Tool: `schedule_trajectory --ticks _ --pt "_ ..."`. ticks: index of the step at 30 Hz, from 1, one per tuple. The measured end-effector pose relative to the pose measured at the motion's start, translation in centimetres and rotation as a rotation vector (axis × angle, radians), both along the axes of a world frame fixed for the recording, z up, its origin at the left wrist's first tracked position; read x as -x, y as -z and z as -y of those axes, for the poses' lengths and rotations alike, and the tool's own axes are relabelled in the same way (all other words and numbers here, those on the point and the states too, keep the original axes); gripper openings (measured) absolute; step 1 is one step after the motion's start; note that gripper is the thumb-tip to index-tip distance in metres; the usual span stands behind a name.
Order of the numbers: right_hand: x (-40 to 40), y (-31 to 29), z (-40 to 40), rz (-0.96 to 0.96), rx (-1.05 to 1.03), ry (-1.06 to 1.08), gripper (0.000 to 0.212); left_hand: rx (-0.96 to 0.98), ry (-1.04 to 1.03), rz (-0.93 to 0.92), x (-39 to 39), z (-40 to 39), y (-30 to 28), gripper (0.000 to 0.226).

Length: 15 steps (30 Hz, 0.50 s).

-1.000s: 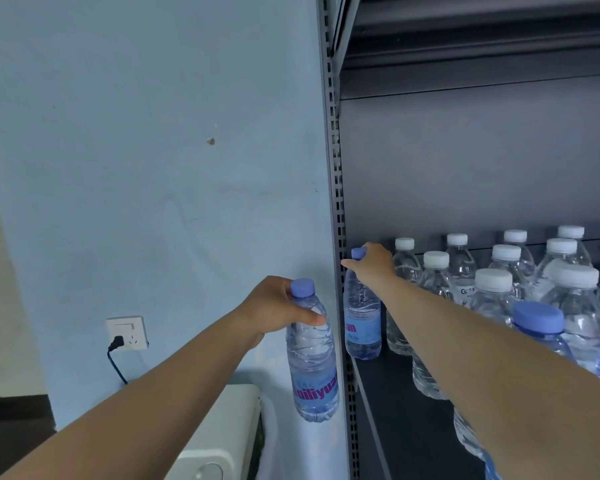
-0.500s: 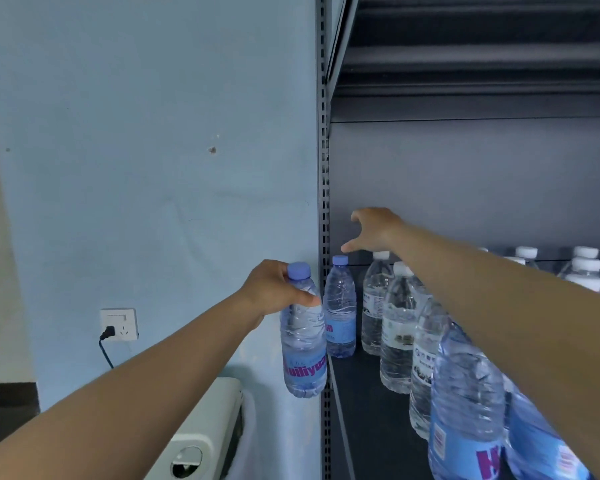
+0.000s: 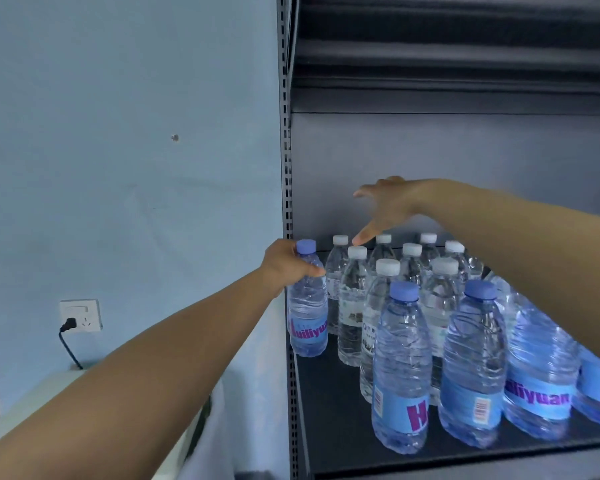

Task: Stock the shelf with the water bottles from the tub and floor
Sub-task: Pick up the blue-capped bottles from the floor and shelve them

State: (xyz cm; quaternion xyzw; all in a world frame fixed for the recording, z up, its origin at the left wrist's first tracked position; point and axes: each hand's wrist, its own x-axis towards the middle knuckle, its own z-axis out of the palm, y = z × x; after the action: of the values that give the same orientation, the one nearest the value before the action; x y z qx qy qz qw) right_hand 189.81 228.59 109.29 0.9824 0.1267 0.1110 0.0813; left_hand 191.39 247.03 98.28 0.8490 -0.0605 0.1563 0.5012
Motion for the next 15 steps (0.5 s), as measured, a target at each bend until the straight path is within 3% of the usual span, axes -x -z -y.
schedule_trajectory --ticks 4,15 --pt "-0.2 0.4 1.0 0.033 -0.023 0.017 0.104 -0.030 -0.014 -0.025 -1.4 0.5 1.2 0.030" --pt "-1.0 1.6 2.3 0.037 -0.060 0.039 0.093 -0.022 0.011 -0.096 -3.8 0.7 2.1 0.030"
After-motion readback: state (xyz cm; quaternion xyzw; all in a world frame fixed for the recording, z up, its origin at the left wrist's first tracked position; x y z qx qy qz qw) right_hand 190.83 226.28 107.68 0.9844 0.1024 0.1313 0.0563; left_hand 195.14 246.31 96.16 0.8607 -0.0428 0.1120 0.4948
